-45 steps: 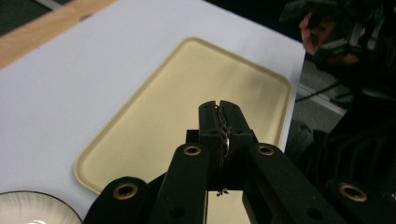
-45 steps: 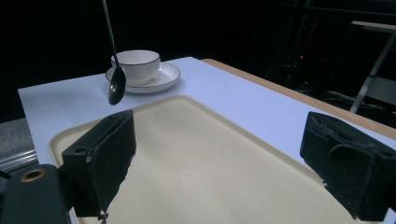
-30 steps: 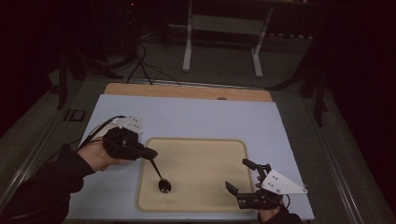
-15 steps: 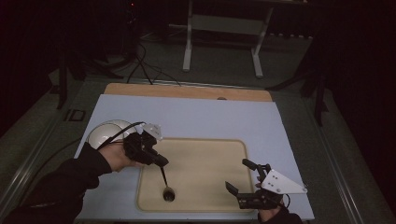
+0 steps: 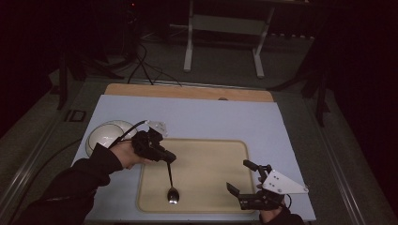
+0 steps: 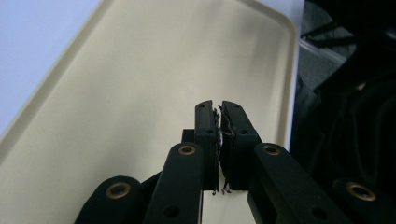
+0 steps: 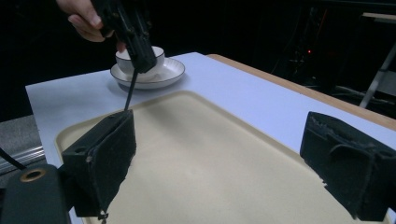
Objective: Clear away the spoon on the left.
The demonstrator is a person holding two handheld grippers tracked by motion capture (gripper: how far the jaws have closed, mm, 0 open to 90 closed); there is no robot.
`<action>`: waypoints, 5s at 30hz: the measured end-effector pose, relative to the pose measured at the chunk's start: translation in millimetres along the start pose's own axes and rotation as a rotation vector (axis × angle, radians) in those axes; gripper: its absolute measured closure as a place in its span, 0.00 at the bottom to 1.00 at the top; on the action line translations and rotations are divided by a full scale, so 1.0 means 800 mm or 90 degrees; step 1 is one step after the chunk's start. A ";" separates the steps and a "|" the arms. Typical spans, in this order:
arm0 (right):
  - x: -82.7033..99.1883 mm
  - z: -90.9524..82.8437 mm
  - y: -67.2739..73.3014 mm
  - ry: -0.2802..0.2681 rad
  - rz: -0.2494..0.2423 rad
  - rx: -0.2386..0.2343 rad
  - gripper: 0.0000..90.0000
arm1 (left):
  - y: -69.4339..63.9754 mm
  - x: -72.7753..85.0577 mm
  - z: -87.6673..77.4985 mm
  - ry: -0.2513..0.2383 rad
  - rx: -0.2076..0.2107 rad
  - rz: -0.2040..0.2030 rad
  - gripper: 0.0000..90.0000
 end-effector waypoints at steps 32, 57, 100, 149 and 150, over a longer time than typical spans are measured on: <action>0.002 0.000 -0.003 0.003 0.004 0.001 0.12 | 0.081 0.006 0.082 -0.082 -0.048 -0.174 0.88; 0.003 0.001 -0.002 0.008 0.004 -0.003 0.12 | 0.115 0.021 0.112 -0.083 -0.130 -0.224 0.82; 0.003 0.002 -0.003 0.010 0.004 0.002 0.12 | 0.036 -0.020 0.017 -0.199 -0.165 -0.124 0.02; 0.006 0.004 -0.001 0.019 -0.007 0.006 0.12 | -0.013 0.103 -0.046 -0.295 -0.264 -0.129 0.02; 0.006 0.005 -0.001 0.020 -0.009 0.007 0.12 | -0.011 0.107 -0.045 -0.295 -0.270 -0.134 0.02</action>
Point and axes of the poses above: each handheld gripper's, and its own axes: z roughly forward along the jaws, x roughly out of its underside, y roughly to its left, the point moved 10 cm from there along z, roughly forward along the jaws, and after that the axes turned 3 degrees about y, right-handed, at the moved point
